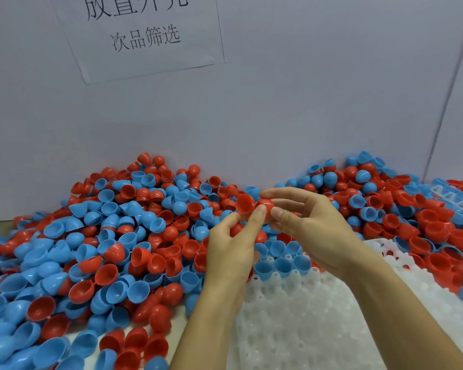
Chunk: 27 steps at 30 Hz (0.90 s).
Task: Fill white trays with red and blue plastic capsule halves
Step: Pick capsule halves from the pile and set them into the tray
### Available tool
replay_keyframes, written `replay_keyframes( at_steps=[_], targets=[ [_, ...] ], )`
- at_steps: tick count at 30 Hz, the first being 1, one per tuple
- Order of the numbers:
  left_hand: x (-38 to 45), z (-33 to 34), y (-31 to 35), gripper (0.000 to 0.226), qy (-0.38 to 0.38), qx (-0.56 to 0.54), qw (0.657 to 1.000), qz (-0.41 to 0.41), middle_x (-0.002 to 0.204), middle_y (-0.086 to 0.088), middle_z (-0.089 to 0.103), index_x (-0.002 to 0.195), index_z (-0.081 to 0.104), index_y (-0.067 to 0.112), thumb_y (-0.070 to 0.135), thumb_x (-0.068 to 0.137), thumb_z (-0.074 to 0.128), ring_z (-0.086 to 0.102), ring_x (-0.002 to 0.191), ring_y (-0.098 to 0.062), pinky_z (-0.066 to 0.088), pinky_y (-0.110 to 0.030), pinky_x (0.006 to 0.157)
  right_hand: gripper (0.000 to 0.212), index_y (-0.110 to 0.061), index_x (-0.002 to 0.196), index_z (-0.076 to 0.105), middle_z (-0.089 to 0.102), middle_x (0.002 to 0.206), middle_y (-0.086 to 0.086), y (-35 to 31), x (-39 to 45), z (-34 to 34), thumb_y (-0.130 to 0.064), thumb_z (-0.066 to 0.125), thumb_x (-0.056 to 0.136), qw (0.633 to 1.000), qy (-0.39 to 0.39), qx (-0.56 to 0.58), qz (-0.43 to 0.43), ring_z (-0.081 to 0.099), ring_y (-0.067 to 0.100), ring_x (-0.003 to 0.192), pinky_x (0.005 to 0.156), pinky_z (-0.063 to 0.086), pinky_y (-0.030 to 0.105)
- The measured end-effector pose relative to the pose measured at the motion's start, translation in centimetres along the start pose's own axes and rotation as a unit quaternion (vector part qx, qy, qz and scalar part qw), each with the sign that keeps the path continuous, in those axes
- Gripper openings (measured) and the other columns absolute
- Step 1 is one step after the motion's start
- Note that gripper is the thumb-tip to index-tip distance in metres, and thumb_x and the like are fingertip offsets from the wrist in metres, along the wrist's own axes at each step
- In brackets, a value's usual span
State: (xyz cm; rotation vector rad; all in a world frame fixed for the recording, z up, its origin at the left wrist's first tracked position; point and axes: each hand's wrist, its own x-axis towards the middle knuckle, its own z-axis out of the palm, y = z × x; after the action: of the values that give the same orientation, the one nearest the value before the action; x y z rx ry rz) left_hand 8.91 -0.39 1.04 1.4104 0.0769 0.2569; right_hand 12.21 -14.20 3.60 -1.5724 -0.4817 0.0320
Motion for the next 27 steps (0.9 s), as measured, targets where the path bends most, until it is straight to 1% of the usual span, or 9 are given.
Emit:
replay_keyframes(
  at_steps=[3, 6, 9, 11, 13, 15, 18, 23, 27],
  targets=[
    [0.0, -0.1, -0.1, 0.028, 0.013, 0.023, 0.999, 0.026, 0.057, 0.02, 0.056, 0.09, 0.079, 0.034, 0.057, 0.079, 0.067, 0.052, 0.053, -0.002, 0.039, -0.011, 0.047, 0.024, -0.031, 0.106, 0.073, 0.076, 0.097, -0.018, -0.2, 0.0, -0.1, -0.013, 0.068, 0.092, 0.999, 0.01, -0.035, -0.02, 0.072, 0.0, 0.092, 0.069, 0.053, 0.009],
    [0.1, 0.0, -0.3, 0.022, 0.017, 0.033, 0.999, 0.034, 0.056, 0.021, 0.056, 0.092, 0.078, 0.03, 0.047, 0.09, 0.065, 0.053, 0.055, -0.002, 0.041, -0.013, 0.051, 0.028, -0.031, 0.109, 0.074, 0.075, 0.1, -0.018, -0.2, 0.1, 0.2, -0.023, 0.077, 0.082, 0.993, 0.028, -0.102, -0.046, 0.069, -0.003, 0.096, 0.075, 0.053, 0.01],
    [0.1, 0.1, -0.5, 0.022, 0.027, 0.044, 0.997, 0.055, 0.056, 0.019, 0.054, 0.082, 0.076, 0.031, 0.038, 0.098, 0.062, 0.051, 0.055, 0.0, 0.044, -0.022, 0.059, 0.031, -0.025, 0.109, 0.075, 0.076, 0.093, -0.017, -0.1, 0.3, 0.8, -0.014, 0.079, 0.081, 0.989, 0.052, -0.122, -0.067, 0.071, -0.002, 0.09, 0.077, 0.054, 0.011],
    [0.1, 0.1, -0.5, 0.025, 0.048, 0.057, 0.995, 0.068, 0.051, 0.015, 0.049, 0.075, 0.074, 0.031, 0.031, 0.097, 0.063, 0.045, 0.05, -0.002, 0.044, -0.024, 0.056, 0.03, -0.018, 0.11, 0.075, 0.077, 0.091, -0.013, 0.1, 0.4, 1.1, -0.008, 0.077, 0.082, 0.989, 0.06, -0.12, -0.068, 0.072, 0.0, 0.089, 0.079, 0.055, 0.013],
    [0.1, 0.0, -0.6, 0.027, 0.073, 0.062, 0.993, 0.076, 0.045, 0.015, 0.046, 0.069, 0.074, 0.03, 0.025, 0.095, 0.066, 0.043, 0.043, -0.002, 0.041, -0.019, 0.048, 0.029, -0.016, 0.111, 0.075, 0.077, 0.091, -0.011, 0.4, 0.5, 1.3, -0.007, 0.076, 0.083, 0.988, 0.061, -0.123, -0.064, 0.072, 0.001, 0.09, 0.082, 0.056, 0.016],
    [0.3, -0.3, -0.7, 0.035, 0.104, 0.057, 0.99, 0.077, 0.041, 0.015, 0.045, 0.059, 0.071, 0.029, 0.021, 0.093, 0.069, 0.043, 0.037, -0.003, 0.037, -0.016, 0.044, 0.027, -0.016, 0.109, 0.075, 0.076, 0.089, -0.015, 0.5, 0.5, 1.2, -0.006, 0.075, 0.084, 0.987, 0.067, -0.129, -0.063, 0.071, -0.003, 0.088, 0.078, 0.054, 0.011],
    [0.6, -0.7, -0.7, 0.038, 0.127, 0.074, 0.986, 0.08, 0.04, 0.013, 0.045, 0.054, 0.066, 0.028, 0.022, 0.091, 0.07, 0.041, 0.038, -0.004, 0.04, -0.023, 0.046, 0.025, -0.02, 0.108, 0.075, 0.074, 0.09, -0.018, 0.6, 0.5, 0.7, -0.008, 0.075, 0.085, 0.986, 0.07, -0.14, -0.053, 0.07, -0.005, 0.087, 0.074, 0.053, 0.008],
    [0.6, -0.8, -0.8, 0.024, 0.132, 0.08, 0.986, 0.068, 0.043, 0.011, 0.044, 0.067, 0.069, 0.018, 0.024, 0.09, 0.071, 0.04, 0.044, -0.008, 0.039, -0.031, 0.051, 0.018, -0.03, 0.106, 0.071, 0.077, 0.091, -0.01, 0.6, 0.4, 0.5, -0.018, 0.06, 0.098, 0.997, 0.036, -0.062, 0.001, 0.074, 0.008, 0.084, 0.07, 0.057, 0.016],
    [0.7, -0.9, -0.9, 0.037, 0.123, 0.11, 0.984, 0.072, 0.04, 0.014, 0.045, 0.052, 0.064, 0.033, 0.027, 0.087, 0.074, 0.043, 0.038, -0.002, 0.038, -0.018, 0.044, 0.024, -0.018, 0.109, 0.07, 0.077, 0.092, 0.003, 0.3, 0.4, 0.6, -0.027, 0.048, 0.104, 0.998, 0.012, -0.008, 0.068, 0.075, 0.018, 0.084, 0.07, 0.058, 0.021]
  ],
)
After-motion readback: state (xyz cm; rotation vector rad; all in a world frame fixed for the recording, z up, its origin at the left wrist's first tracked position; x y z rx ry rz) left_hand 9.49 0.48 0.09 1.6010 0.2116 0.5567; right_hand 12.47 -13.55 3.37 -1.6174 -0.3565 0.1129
